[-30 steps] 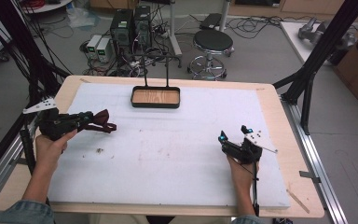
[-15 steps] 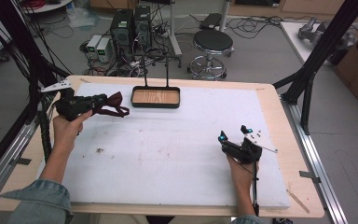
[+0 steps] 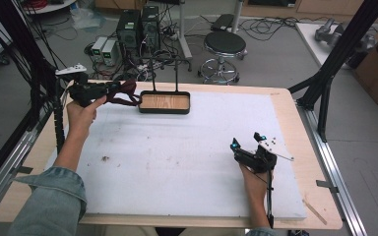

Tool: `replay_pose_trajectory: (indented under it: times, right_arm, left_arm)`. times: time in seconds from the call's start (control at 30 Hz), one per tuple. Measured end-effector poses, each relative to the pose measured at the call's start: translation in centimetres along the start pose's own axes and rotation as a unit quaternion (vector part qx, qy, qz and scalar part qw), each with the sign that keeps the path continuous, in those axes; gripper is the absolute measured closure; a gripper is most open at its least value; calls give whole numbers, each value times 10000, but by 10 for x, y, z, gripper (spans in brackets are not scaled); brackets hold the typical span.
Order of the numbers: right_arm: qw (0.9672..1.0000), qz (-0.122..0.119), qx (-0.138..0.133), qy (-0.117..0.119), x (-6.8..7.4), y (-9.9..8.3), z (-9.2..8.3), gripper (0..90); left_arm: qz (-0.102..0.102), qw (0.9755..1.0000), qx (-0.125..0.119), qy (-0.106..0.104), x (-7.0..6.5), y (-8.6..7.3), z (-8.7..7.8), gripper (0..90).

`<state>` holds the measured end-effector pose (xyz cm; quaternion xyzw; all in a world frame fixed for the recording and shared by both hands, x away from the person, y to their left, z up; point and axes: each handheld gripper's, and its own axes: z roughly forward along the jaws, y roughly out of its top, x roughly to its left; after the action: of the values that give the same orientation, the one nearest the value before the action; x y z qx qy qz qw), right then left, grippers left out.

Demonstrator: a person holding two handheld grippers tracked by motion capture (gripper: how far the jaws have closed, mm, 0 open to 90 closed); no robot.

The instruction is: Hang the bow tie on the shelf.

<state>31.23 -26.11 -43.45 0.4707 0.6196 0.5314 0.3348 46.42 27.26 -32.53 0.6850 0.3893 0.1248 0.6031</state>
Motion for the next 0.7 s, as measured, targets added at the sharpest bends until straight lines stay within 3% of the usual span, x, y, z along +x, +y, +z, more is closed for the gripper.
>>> replay_pose_trajectory:
  times: [0.33, 0.7]
  right_arm:
    - [10000, 22, 19, 29, 1, 0, 0, 140]
    - [10000, 35, 13, 64, 0, 0, 0, 143]
  left_arm:
    - [-161, 9998, -100, -53, 4, 14, 17, 802]
    - [-241, 9995, -188, 48, 10, 33, 27, 801]
